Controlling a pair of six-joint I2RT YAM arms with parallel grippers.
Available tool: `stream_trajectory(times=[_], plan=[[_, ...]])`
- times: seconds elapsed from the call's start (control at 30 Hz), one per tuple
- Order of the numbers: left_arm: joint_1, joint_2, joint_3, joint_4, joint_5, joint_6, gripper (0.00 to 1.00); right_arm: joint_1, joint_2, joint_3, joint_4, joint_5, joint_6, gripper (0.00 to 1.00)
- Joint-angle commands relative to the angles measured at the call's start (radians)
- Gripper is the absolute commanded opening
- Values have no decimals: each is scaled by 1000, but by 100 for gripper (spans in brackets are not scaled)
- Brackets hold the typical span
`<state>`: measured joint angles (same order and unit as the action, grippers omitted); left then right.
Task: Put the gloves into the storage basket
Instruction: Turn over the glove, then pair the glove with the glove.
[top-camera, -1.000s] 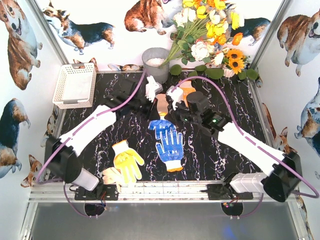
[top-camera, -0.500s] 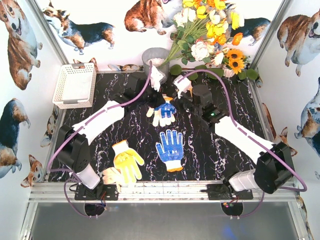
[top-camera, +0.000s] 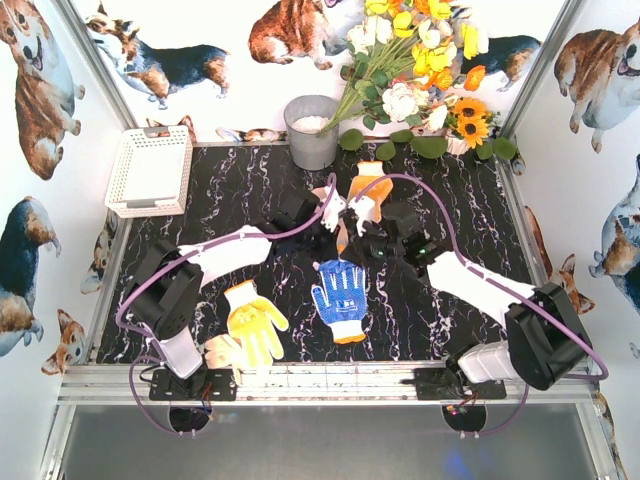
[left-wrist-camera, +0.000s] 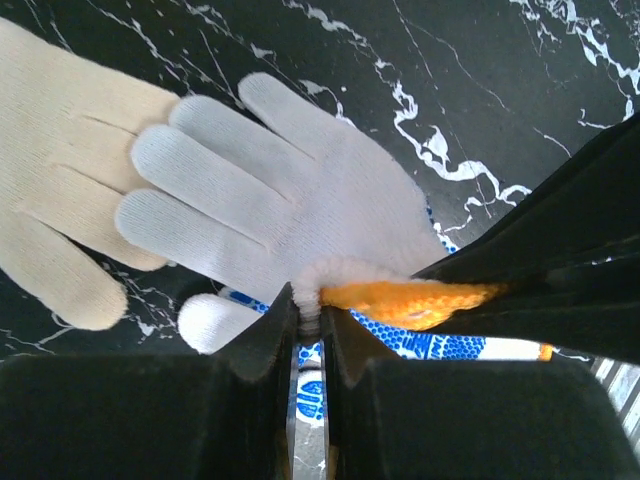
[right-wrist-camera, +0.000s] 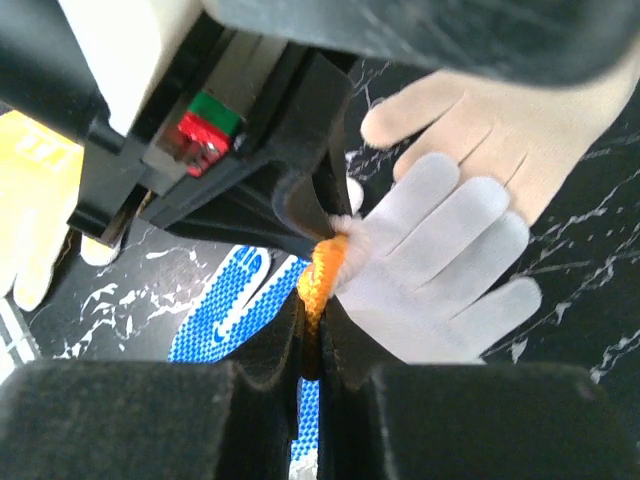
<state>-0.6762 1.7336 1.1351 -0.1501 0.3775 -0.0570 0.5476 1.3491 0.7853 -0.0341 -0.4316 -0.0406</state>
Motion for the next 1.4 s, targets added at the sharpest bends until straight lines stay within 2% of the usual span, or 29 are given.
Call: stream_trajectory(times=[0.0, 0.33, 0.43, 0.5, 0.67, 0.8, 0.9, 1.0, 1.07, 1.2, 1.37], plan=[[-5, -19, -53, 33, -2, -35, 0, 13, -84, -30, 48, -54, 98, 0], [-44, -75, -150, 45, 17, -107, 0, 79, -140, -135, 63, 19, 234, 3], [-53, -76, -174, 50, 50, -124, 0, 80, -161, -145, 25, 57, 294, 7], [-62, -76, -187, 53, 71, -136, 0, 80, -175, -159, 14, 71, 338, 15], [-75, -144, -236, 107, 80, -202, 39, 80, -208, -180, 3, 41, 438, 42], [-75, -238, -258, 137, 83, -284, 62, 80, -293, -176, -19, -2, 498, 54], [-75, -315, -278, 163, 78, -370, 69, 80, -374, -195, 2, 15, 598, 62], [-74, -381, -319, 179, -50, -523, 75, 74, -426, -224, -21, 112, 729, 63], [-64, -373, -337, 144, -160, -662, 75, 40, -405, -203, -147, 167, 805, 63], [-56, -325, -413, 247, -184, -810, 69, -13, -351, -214, -231, 210, 915, 63], [-51, -234, -403, 271, -183, -862, 63, -50, -276, -286, -153, 186, 1015, 56]])
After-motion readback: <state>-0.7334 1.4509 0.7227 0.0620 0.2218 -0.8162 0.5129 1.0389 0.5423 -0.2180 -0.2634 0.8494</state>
